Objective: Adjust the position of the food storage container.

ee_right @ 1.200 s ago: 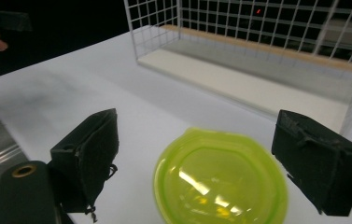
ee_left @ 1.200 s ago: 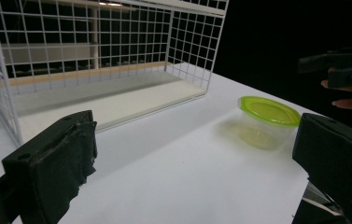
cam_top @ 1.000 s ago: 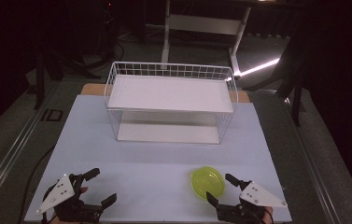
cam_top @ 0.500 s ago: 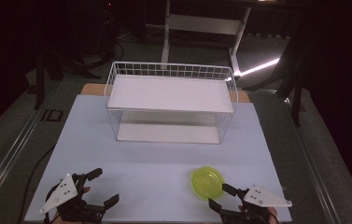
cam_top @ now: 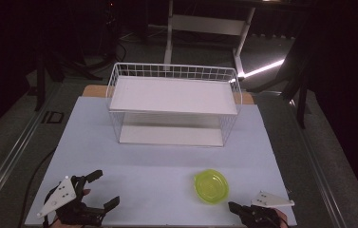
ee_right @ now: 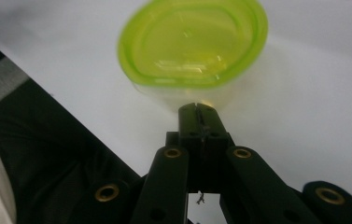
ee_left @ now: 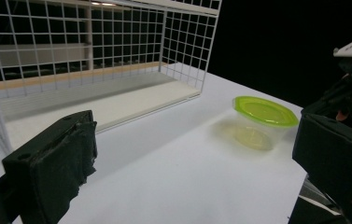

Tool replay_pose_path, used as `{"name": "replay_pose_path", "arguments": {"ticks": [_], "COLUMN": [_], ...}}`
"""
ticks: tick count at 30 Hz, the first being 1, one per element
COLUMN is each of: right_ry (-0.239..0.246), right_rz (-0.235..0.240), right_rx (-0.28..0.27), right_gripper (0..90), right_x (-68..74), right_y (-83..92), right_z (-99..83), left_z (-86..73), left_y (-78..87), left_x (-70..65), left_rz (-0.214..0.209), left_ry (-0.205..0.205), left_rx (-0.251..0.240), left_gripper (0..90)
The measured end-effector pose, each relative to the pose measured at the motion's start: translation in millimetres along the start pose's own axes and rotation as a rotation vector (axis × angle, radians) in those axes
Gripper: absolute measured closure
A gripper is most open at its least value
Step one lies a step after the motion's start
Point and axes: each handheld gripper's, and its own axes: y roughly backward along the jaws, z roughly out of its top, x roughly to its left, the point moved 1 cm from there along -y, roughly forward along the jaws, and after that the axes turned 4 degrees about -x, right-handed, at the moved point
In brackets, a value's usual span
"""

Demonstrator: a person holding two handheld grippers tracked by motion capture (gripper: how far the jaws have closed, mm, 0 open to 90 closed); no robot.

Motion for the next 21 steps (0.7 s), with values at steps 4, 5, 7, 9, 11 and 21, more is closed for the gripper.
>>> {"name": "replay_pose_path", "arguments": {"ticks": [4,5,7,9,11,21], "right_ry": [-0.014,-0.022,-0.020,-0.019,-0.018,-0.051], "right_rz": [-0.005,0.000,-0.011,-0.021,-0.032,-0.050], "right_rx": [0.033,0.043,0.064,0.075,0.083,0.074], "right_gripper": [90.0,90.0,90.0,90.0,90.0,90.0], "right_x": [-4.4,-5.0,-5.7,-6.7,-8.1,-20.1], "right_y": [-12.7,-16.9,-25.7,-32.6,-38.5,-65.1], "right_z": [-3.4,-3.9,-4.1,-2.8,0.4,18.8], "left_z": [-1.3,-1.3,-0.8,-0.5,-0.5,-0.4], "left_y": [-1.1,-1.1,-1.9,-2.1,-2.2,-2.2], "left_x": [0.5,0.5,-1.3,-2.5,-2.6,-2.4], "left_rz": [-0.005,-0.005,-0.020,-0.022,-0.023,-0.019], "left_ry": [0.005,0.005,-0.006,-0.018,-0.017,-0.019], "left_rx": [0.008,0.008,0.008,0.009,0.010,0.011], "left_gripper": [0.8,0.8,0.8,0.8,0.8,0.8]}}
